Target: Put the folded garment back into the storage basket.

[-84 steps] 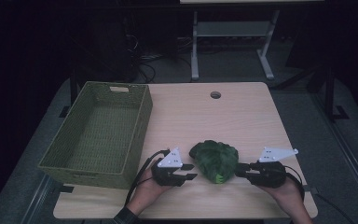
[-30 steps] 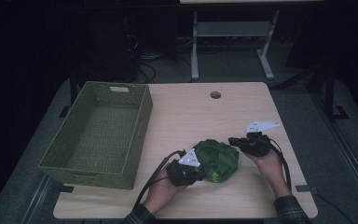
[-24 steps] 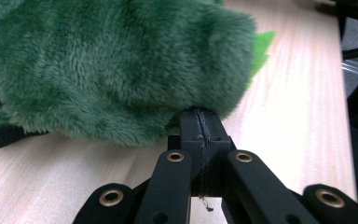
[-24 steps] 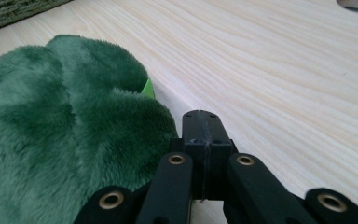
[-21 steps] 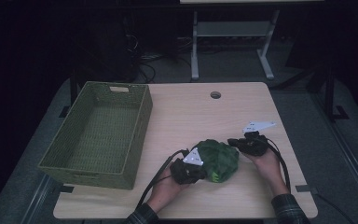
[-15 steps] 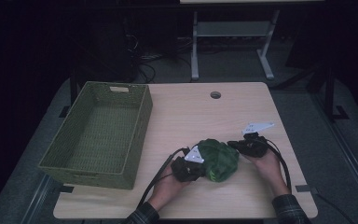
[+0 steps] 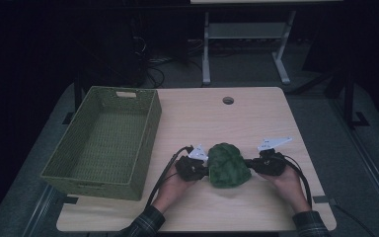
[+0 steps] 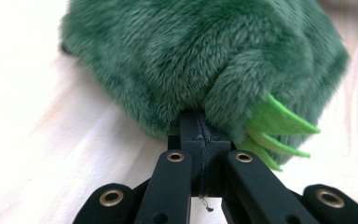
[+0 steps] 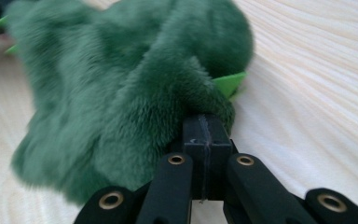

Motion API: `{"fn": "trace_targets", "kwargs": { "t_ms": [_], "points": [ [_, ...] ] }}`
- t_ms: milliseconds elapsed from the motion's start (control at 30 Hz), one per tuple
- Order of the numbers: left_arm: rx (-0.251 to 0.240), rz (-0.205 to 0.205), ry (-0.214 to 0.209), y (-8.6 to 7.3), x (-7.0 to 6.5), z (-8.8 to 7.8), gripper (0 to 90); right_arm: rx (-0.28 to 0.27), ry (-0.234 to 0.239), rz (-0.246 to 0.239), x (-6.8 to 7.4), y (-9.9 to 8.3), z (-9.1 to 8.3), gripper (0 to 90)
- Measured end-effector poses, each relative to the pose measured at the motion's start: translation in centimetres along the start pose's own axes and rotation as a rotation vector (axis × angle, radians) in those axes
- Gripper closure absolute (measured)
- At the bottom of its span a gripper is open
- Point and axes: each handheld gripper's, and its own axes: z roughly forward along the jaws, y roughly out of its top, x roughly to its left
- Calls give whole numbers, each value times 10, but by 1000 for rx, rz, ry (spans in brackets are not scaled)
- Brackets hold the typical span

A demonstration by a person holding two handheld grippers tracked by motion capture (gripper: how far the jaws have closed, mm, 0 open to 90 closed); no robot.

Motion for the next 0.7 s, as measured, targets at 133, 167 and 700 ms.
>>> {"fn": "trace_targets", "kwargs": {
  "t_ms": [133,167,700],
  "points": [
    [-9,1,11,0,7,-3,897,5,22,-18,10,-5,-2,899],
    [-14,-6,12,0,8,-3,898,9,31,-19,13,-5,-3,899],
    [-35,-12,19,6,20,-17,863,-51,-23,-5,19,-22,-21,719]
  ]
}}
